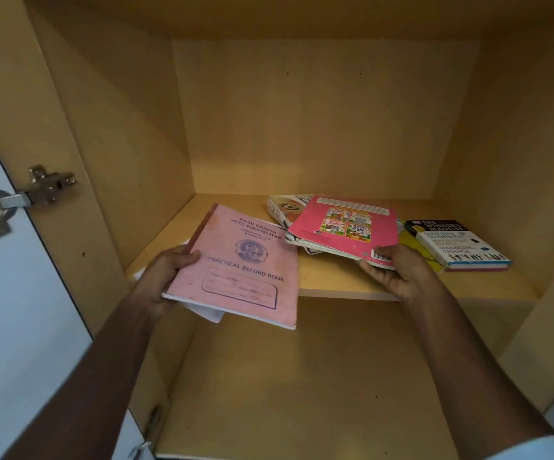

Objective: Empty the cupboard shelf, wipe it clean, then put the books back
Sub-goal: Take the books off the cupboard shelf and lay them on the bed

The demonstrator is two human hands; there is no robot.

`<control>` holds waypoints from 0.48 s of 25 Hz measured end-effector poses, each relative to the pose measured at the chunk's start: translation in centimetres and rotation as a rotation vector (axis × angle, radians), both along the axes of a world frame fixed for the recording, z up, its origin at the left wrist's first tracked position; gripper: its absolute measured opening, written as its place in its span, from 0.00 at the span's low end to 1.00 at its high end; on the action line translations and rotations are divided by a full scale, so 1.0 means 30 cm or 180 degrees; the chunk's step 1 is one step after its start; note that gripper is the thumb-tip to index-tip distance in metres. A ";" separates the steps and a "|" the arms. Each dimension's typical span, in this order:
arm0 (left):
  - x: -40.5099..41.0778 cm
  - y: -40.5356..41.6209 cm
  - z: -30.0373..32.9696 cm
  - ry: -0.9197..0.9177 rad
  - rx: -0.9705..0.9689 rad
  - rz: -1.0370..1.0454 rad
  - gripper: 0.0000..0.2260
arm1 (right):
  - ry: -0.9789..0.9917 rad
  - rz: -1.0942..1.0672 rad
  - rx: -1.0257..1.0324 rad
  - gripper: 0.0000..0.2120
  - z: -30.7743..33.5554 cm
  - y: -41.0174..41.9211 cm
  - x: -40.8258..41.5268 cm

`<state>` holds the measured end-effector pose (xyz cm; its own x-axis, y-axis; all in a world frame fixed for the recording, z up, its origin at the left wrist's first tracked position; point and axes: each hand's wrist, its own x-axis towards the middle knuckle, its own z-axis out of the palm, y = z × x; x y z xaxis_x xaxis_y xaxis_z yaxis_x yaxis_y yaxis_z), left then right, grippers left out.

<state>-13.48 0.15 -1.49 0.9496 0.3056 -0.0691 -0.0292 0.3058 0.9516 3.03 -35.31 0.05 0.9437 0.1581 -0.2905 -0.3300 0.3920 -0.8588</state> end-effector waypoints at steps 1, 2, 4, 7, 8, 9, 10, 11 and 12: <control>0.014 0.023 0.028 0.0055 0.0144 0.0057 0.12 | -0.0025 -0.0009 0.0008 0.13 -0.007 0.005 -0.011; 0.024 0.044 0.054 0.0116 0.0263 0.0079 0.11 | -0.0044 -0.0009 0.0022 0.14 -0.016 0.011 -0.024; 0.034 0.074 0.099 0.0233 0.0492 0.0041 0.09 | -0.0091 -0.0006 0.0049 0.15 -0.034 0.024 -0.044; 0.015 0.106 0.165 0.0225 0.0697 0.0012 0.08 | -0.0215 0.0043 0.0009 0.17 -0.054 0.027 -0.064; 0.000 0.129 0.189 0.0136 0.0686 0.0051 0.08 | -0.0248 0.0055 -0.0003 0.17 -0.059 0.032 -0.071; -0.017 0.154 0.212 0.0015 0.0625 0.0123 0.09 | -0.0268 0.0065 0.0013 0.18 -0.065 0.039 -0.075; -0.037 0.178 0.226 -0.0105 0.0541 0.0229 0.10 | -0.0288 0.0073 0.0062 0.18 -0.071 0.050 -0.083; -0.052 0.195 0.226 -0.0216 0.0464 0.0329 0.11 | -0.0327 0.0078 0.0118 0.18 -0.074 0.060 -0.090; -0.066 0.206 0.215 -0.0316 0.0384 0.0407 0.12 | -0.0387 0.0099 0.0182 0.18 -0.075 0.074 -0.098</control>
<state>-15.45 6.34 4.96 0.9030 0.4244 0.0673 -0.1560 0.1777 0.9717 0.10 -33.09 -2.20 0.9658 0.2008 -0.1640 -0.2376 0.4325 -0.8697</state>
